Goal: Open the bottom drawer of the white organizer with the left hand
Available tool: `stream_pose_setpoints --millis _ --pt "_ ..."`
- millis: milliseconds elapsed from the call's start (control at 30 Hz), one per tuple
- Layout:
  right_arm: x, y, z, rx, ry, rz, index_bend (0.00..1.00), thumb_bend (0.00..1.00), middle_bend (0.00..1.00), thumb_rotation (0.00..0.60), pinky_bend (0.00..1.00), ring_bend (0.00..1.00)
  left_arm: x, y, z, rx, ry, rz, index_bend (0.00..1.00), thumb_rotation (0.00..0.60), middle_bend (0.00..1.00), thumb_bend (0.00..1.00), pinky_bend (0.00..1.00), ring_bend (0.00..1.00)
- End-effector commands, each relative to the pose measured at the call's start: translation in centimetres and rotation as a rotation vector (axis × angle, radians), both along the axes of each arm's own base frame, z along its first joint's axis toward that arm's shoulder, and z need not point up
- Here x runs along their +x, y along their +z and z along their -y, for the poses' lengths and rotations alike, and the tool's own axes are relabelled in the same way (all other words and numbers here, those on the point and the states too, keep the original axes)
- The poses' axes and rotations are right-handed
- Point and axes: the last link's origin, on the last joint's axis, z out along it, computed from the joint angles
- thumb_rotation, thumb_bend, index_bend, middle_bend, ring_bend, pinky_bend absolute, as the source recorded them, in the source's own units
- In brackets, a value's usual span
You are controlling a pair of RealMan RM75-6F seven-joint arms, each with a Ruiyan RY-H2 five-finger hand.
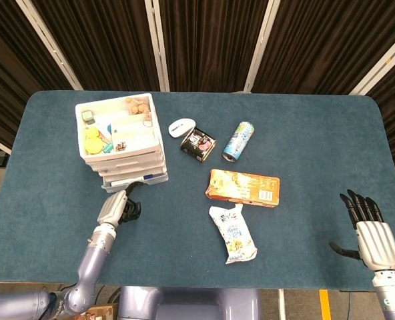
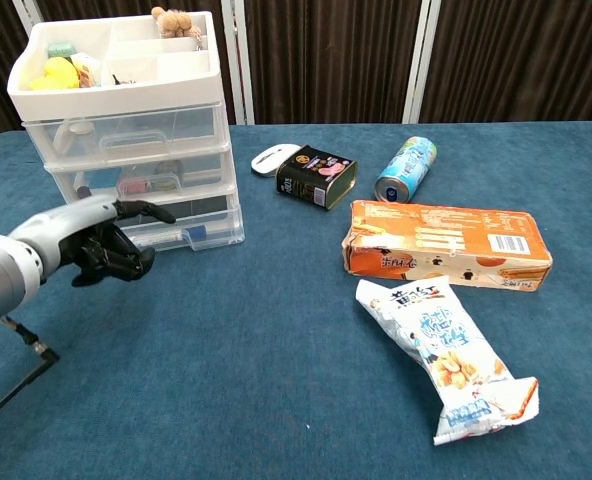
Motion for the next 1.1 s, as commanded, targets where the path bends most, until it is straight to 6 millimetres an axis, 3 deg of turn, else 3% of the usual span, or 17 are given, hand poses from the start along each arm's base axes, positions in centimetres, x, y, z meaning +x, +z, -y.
stream_pose_setpoints --millis 33,433,667,1100 --pt "0.0 0.0 0.0 0.002 0.0 0.001 0.0 0.08 0.0 0.6 0.04 0.0 0.4 0.9 -0.9 0.044 -0.044 -0.163 0.16 0.6 0.94 0.62 0.91 0.94" --pt "0.0 0.0 0.0 0.004 -0.004 0.009 0.0 0.08 0.0 0.6 0.04 0.0 -0.2 0.8 -1.6 -0.03 0.063 -0.277 0.18 0.6 0.95 0.63 0.92 0.95" --pt "0.0 0.0 0.0 0.003 -0.004 0.008 0.0 0.08 0.0 0.6 0.04 0.0 0.1 0.6 -1.2 -0.069 0.083 -0.246 0.19 0.6 0.95 0.63 0.92 0.95" --pt "0.0 0.0 0.0 0.007 -0.006 0.009 0.0 0.08 0.0 0.6 0.04 0.0 -0.1 1.6 1.7 -0.144 0.073 -0.171 0.24 0.6 0.95 0.63 0.92 0.95"
